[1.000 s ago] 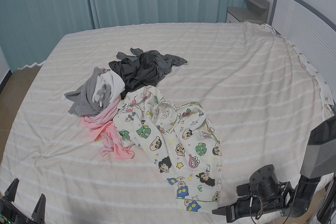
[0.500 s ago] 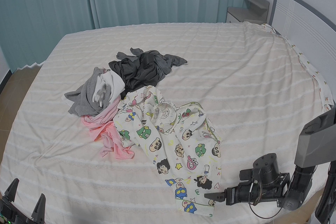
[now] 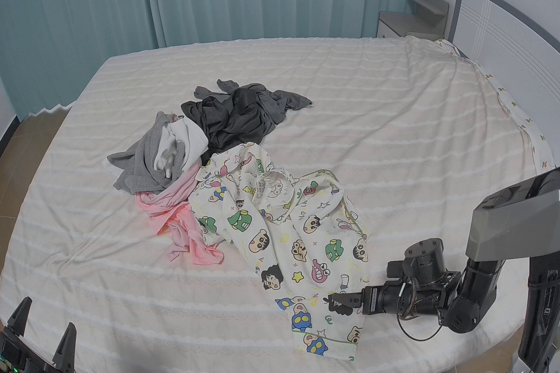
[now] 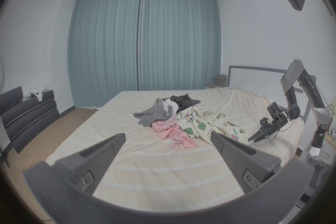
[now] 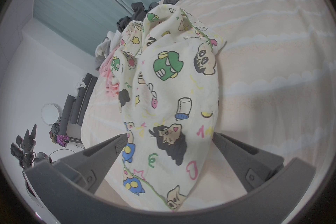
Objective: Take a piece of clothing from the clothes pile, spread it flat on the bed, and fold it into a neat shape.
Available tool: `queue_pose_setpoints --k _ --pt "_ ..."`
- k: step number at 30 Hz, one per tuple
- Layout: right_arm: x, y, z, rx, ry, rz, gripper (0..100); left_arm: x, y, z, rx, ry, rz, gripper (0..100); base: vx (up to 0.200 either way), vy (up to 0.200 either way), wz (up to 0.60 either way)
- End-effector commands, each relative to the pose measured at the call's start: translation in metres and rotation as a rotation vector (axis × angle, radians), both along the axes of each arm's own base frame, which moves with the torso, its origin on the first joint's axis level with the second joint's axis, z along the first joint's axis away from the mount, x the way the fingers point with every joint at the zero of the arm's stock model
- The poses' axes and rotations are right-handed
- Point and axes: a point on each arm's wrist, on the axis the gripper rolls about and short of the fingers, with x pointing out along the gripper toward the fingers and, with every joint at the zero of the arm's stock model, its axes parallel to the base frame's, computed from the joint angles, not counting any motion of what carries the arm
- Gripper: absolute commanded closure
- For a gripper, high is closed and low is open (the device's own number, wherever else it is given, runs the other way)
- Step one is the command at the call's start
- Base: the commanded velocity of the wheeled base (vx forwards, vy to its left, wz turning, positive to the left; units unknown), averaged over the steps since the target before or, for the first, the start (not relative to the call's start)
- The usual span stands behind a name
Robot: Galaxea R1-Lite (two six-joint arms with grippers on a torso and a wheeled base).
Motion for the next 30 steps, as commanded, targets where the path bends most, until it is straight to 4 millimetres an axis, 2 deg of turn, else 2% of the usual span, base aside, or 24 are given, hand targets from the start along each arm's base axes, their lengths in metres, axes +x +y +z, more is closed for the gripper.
queue_pose_setpoints --k 1,3,4,9,14,15,21,24,30 --pt "0.011 0.008 0.0 0.001 -0.005 0.006 0 0.0 0.0 -0.004 -0.002 0.001 -0.001 0 0.0 0.0 0.0" --pt "0.012 0.013 0.002 0.005 -0.007 0.017 0 0.0 0.0 -0.004 -0.002 0.001 0.0 0 0.0 0.0 0.0" --pt "0.015 0.024 0.002 -0.001 -0.016 0.029 0 0.0 0.0 -0.004 0.0 0.002 0.0 0 0.0 0.0 0.0" --pt "0.019 0.05 -0.009 -0.052 -0.053 0.016 0 0.0 0.0 -0.004 0.0 0.002 0.0 0 0.0 0.0 0.0" --pt "0.022 0.056 -0.009 -0.047 -0.057 0.022 0 0.0 0.0 -0.004 0.001 0.002 0.0 0 0.0 0.0 0.0" --pt "0.023 0.055 -0.01 -0.052 -0.05 0.019 100 0.0 0.0 -0.004 0.001 0.002 0.0 0 0.0 0.0 0.0" --pt "0.018 0.042 -0.007 -0.057 -0.03 -0.006 100 0.0 0.0 -0.004 0.001 0.002 0.0 0 0.0 0.0 0.0" --pt "0.017 0.038 0.008 0.017 -0.037 -0.053 100 0.0 0.0 -0.004 0.001 0.001 -0.001 0 0.0 0.0 0.0" --pt "0.001 0.029 0.041 0.171 -0.097 -0.077 100 0.0 0.0 -0.004 0.009 -0.003 -0.001 0 0.0 0.0 0.0"
